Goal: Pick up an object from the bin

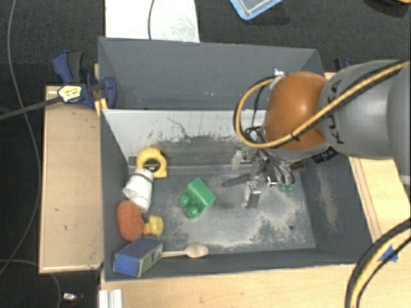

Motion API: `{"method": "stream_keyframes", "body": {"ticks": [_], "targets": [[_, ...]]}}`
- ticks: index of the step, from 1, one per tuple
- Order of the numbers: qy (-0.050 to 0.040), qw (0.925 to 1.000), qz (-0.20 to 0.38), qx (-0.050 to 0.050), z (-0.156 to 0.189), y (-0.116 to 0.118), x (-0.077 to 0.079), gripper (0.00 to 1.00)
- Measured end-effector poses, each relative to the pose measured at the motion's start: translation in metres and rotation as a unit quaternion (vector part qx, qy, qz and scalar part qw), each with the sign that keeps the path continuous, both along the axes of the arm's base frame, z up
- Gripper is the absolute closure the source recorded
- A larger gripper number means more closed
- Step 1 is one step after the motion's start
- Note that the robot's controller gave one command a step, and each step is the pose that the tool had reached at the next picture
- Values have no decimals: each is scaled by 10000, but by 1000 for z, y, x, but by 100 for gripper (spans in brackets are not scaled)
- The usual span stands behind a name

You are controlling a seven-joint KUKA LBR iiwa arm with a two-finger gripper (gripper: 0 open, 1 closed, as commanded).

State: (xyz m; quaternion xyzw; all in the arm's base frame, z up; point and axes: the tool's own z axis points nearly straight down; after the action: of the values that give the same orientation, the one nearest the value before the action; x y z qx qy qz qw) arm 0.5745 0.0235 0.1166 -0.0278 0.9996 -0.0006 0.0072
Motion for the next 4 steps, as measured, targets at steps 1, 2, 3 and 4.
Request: {"method": "stream_keyframes", "body": {"ticks": [1,2,3,4], "targets": [[-2,10000,-72,-15,65,29,1,0],[40,10000,-35,12,77,90,-41,0],[-77,9989,470,-7,6,106,6,0],[-51,9943,1069,2,-16,119,8,0]]}}
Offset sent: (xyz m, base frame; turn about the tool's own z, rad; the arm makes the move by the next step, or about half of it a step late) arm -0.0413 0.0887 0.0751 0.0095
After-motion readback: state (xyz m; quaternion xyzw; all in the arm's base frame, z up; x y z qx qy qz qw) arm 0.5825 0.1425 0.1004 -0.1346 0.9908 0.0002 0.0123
